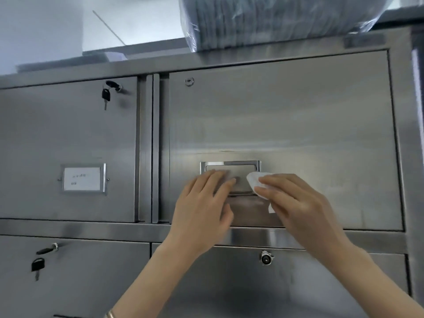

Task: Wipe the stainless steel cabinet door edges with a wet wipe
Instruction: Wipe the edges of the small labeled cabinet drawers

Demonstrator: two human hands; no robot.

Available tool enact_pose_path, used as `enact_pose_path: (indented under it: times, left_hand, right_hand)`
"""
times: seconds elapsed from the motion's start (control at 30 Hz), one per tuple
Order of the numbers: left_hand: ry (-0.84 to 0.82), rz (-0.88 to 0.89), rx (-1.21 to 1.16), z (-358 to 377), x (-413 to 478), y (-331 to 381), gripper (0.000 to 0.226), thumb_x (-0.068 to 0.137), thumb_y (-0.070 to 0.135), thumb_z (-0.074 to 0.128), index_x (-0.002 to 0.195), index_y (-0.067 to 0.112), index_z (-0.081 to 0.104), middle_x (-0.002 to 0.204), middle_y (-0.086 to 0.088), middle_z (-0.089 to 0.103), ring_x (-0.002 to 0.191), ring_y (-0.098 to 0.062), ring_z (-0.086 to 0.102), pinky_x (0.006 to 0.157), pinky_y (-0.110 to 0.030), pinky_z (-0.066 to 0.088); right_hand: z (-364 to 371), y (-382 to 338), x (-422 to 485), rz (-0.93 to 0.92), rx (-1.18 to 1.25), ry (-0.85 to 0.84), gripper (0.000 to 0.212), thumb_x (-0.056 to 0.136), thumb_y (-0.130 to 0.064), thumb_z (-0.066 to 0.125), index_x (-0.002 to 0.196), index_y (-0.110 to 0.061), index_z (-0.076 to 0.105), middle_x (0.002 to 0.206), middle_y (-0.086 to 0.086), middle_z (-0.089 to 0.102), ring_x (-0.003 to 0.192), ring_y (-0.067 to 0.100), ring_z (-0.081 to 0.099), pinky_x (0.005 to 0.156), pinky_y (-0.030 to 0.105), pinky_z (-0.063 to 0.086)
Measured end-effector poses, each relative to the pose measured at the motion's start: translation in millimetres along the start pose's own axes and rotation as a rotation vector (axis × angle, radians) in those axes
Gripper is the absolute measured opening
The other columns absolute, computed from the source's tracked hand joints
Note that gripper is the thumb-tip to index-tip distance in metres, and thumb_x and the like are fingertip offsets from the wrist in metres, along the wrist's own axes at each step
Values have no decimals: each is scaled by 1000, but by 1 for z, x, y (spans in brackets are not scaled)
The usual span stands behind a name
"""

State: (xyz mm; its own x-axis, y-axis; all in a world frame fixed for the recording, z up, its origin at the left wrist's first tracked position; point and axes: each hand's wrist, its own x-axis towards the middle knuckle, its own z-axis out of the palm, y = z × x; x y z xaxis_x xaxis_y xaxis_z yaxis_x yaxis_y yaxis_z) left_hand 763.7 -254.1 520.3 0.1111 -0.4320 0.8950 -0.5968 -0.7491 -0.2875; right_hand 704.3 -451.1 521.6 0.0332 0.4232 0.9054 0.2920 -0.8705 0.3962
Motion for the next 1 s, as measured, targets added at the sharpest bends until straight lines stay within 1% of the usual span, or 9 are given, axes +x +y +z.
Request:
enact_pose_path:
  times: [0.1,0.2,0.4,0.47,0.53,0.6,0.67,0.83,1.0]
  left_hand:
    - [17,19,-3,0,-2,-18,47,69,14,72,116,11,69,124,-7,64,114,-28,61,93,-37,48]
    - [-14,20,-18,8,-17,-37,49,69,15,74,118,12,67,127,-7,63,117,-27,59,94,-39,48]
    - [-118,-2,-86,35,-62,-85,62,72,15,75,132,7,58,141,-11,52,130,-30,50,100,-46,47]
    - [-131,-3,-60,42,-76,-104,60,81,25,62,137,5,53,146,-10,47,135,-29,44,105,-47,44]
    - [-139,7,-46,47,-85,-122,62,86,34,46,142,7,46,151,-8,40,141,-25,35,113,-45,33]
    - [-143,44,-28,54,-92,-138,66,87,37,42,146,8,41,154,-7,35,145,-23,27,116,-46,24]
    - [-148,79,-28,61,-98,-150,67,88,39,43,148,9,37,156,-5,31,147,-23,20,117,-46,21]
    - [-125,128,-58,72,-110,-164,65,89,38,45,147,9,39,159,0,22,149,-21,14,118,-43,21]
    - [-53,143,-38,74,-117,-171,63,87,33,46,145,9,42,158,-2,29,148,-21,20,118,-45,21]
  right_hand:
    - [9,-7,6,19,-14,-5,45,59,19,74,96,-7,73,104,5,69,95,24,66,66,36,57]
    - [19,-18,2,32,-54,-42,44,59,18,75,95,-8,74,100,4,69,91,24,66,66,33,56]
    - [59,-42,-20,123,21,-86,27,74,10,67,94,-6,73,100,6,69,90,26,66,68,35,56]
    - [74,-52,-27,143,11,-127,31,68,14,73,92,-5,73,98,7,69,94,28,66,70,35,57]
    - [87,-62,-34,148,-5,-138,31,66,15,73,91,-4,73,97,7,69,94,27,65,76,33,55]
    - [98,-70,-40,151,-29,-108,24,73,13,67,91,-2,73,97,9,69,93,27,63,88,34,51]
    - [106,-74,-43,165,-55,-65,20,78,9,62,92,0,73,98,10,69,93,27,63,93,37,49]
    - [113,-85,-40,141,-95,-40,19,82,8,60,93,1,73,98,11,69,94,25,61,90,38,50]
    - [122,-96,-27,95,-94,-37,24,79,11,61,97,0,72,101,10,69,95,28,64,82,38,53]
